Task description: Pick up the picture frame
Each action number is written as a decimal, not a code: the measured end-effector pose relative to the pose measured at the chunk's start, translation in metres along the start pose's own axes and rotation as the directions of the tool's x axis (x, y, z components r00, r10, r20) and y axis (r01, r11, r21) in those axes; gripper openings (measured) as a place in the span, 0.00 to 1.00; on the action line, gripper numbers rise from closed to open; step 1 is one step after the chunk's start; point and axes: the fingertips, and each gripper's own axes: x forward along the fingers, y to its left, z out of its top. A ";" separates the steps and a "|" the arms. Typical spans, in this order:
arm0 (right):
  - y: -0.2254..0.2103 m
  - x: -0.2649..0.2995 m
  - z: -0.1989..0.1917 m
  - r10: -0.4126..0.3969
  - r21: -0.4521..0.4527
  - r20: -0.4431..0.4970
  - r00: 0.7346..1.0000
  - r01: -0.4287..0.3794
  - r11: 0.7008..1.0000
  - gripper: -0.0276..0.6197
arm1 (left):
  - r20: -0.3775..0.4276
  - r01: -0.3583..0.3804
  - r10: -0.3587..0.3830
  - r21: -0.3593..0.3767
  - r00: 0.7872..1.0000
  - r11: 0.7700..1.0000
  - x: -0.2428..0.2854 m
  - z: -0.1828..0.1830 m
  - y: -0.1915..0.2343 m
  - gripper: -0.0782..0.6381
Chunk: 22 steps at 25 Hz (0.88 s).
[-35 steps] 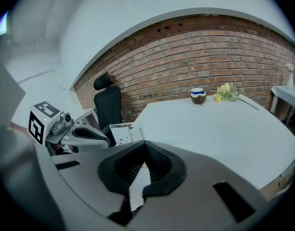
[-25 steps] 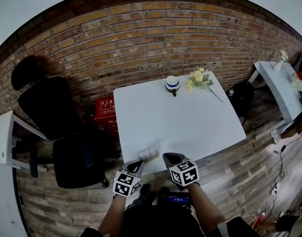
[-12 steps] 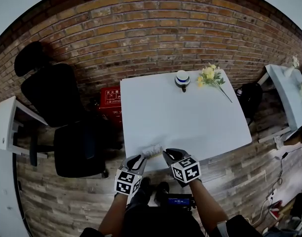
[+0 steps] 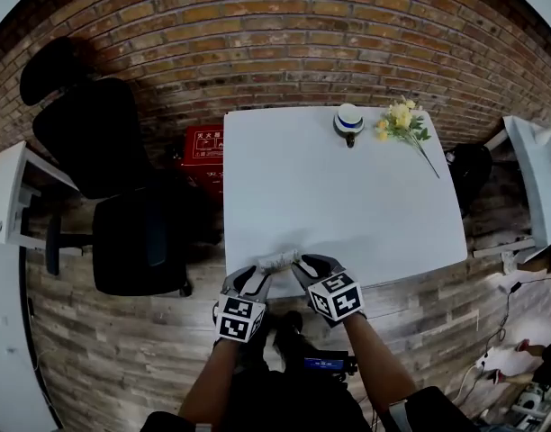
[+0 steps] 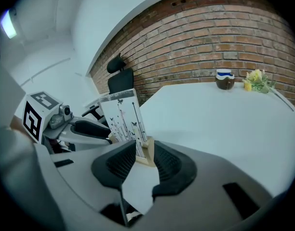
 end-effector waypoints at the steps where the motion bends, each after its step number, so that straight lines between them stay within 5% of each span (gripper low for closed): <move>1: -0.001 0.003 -0.001 0.004 0.000 -0.004 1.000 -0.004 1.000 0.24 | -0.001 -0.007 0.007 -0.007 1.000 1.000 0.003 -0.002 0.001 0.32; 22: -0.004 0.026 -0.015 0.051 -0.036 -0.014 0.999 -0.051 0.998 0.22 | -0.017 -0.073 0.073 -0.030 0.997 0.997 0.025 -0.013 0.012 0.29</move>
